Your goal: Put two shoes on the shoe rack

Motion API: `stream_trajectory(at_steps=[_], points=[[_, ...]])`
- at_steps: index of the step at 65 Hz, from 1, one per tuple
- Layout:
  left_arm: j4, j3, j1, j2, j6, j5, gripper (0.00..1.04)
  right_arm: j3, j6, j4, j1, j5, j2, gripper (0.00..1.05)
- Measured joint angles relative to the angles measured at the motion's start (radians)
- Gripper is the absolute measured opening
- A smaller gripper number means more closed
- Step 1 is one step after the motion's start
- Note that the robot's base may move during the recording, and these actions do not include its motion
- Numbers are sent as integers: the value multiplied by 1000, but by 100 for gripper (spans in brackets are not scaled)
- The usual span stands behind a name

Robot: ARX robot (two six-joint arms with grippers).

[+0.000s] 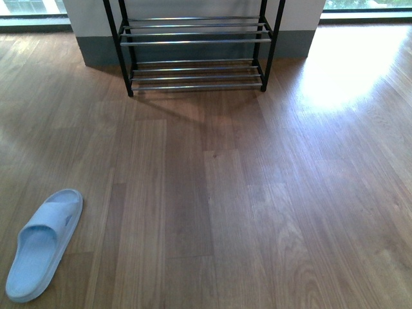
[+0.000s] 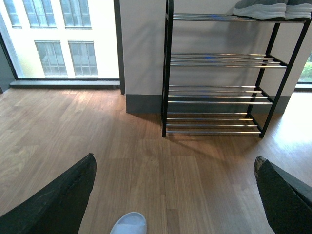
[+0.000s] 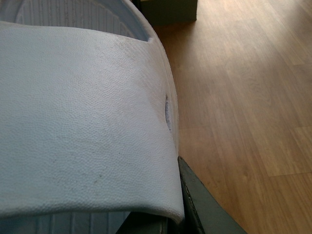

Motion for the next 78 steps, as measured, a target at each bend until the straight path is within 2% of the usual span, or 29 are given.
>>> stream_trajectory(at_steps=[16, 18, 21, 23, 27, 31, 34, 38, 48, 53, 57, 63, 71, 78], points=[[0, 0, 0, 0, 0, -2, 95, 0, 0, 0, 6, -10, 0, 1], [-48, 16, -11, 27, -19, -58, 95, 0, 0, 0, 5, -4, 0, 1], [-264, 105, -41, 154, -48, -215, 95, 0, 0, 0, 3, 0, 0, 1], [-369, 142, -25, 261, -48, -295, 95, 0, 0, 0, 3, 0, 0, 1], [-437, 142, 37, 426, -31, -341, 95, 0, 0, 0, 3, -3, -1, 1], [-370, 89, 121, 602, 9, -330, 95, 0, 0, 0, 3, -2, 0, 1], [-161, 21, 196, 816, 82, -310, 95, 0, 0, 0, 2, 0, 0, 1], [64, -3, 246, 1039, 149, -315, 95, 0, 0, 0, 2, 0, 0, 1], [699, 17, 284, 1678, 261, -314, 95, 0, 0, 0, 2, -1, 0, 1], [923, 69, 277, 1976, 267, -301, 95, 0, 0, 0, 2, 0, 0, 1], [998, 128, 261, 2144, 255, -297, 95, 0, 0, 0, 2, -1, 0, 1], [961, 208, 217, 2279, 212, -295, 95, 0, 0, 0, 2, 0, 0, 1], [898, 264, 138, 2264, 134, -287, 95, 0, 0, 0, 2, -1, 0, 1], [917, 257, 124, 2213, 99, -261, 95, 0, 0, 0, 2, 0, 0, 1]])
